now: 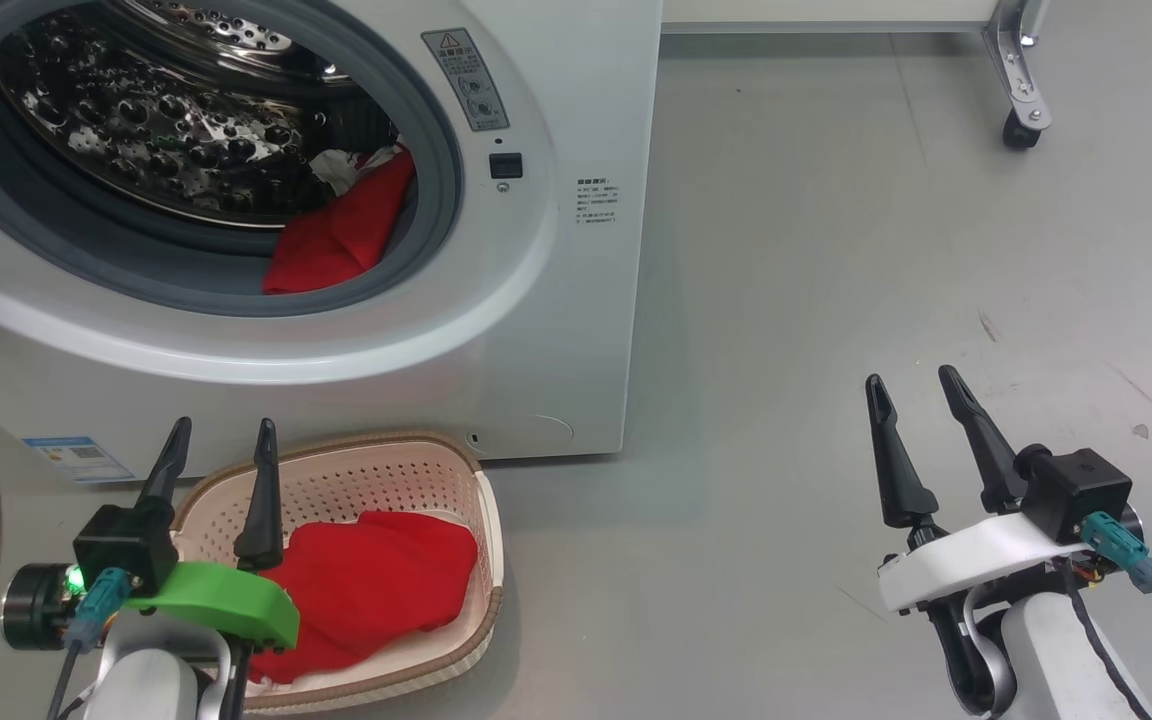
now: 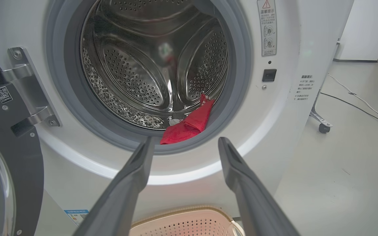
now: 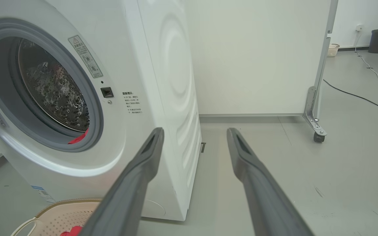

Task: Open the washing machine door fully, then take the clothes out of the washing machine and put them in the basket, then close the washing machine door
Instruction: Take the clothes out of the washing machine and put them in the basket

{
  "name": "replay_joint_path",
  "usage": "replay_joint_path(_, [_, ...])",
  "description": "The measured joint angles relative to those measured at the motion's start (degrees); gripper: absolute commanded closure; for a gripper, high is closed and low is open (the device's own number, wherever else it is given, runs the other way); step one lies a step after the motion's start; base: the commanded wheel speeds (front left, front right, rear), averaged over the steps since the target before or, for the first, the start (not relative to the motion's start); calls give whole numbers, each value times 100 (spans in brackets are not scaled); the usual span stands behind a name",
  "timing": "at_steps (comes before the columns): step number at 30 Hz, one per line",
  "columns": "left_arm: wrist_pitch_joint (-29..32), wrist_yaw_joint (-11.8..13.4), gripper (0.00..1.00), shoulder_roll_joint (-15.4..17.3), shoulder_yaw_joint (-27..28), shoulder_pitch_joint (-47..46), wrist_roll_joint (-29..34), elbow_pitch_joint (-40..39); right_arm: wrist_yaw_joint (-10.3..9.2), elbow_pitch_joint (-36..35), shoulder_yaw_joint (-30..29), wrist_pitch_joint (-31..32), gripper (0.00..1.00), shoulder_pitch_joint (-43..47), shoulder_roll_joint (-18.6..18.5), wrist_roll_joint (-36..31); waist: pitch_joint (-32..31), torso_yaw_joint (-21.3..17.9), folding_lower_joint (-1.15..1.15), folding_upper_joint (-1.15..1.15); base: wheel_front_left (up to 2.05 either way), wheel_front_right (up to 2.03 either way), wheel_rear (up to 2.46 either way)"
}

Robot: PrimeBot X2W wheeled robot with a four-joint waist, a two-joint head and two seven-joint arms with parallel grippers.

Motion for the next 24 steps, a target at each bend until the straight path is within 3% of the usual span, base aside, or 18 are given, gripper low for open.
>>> replay_joint_path(24, [0,31,0,-20,44,123,52,-257,1,-42,-1,0,0,42,0,0,83,-57,0,0,0,0,0])
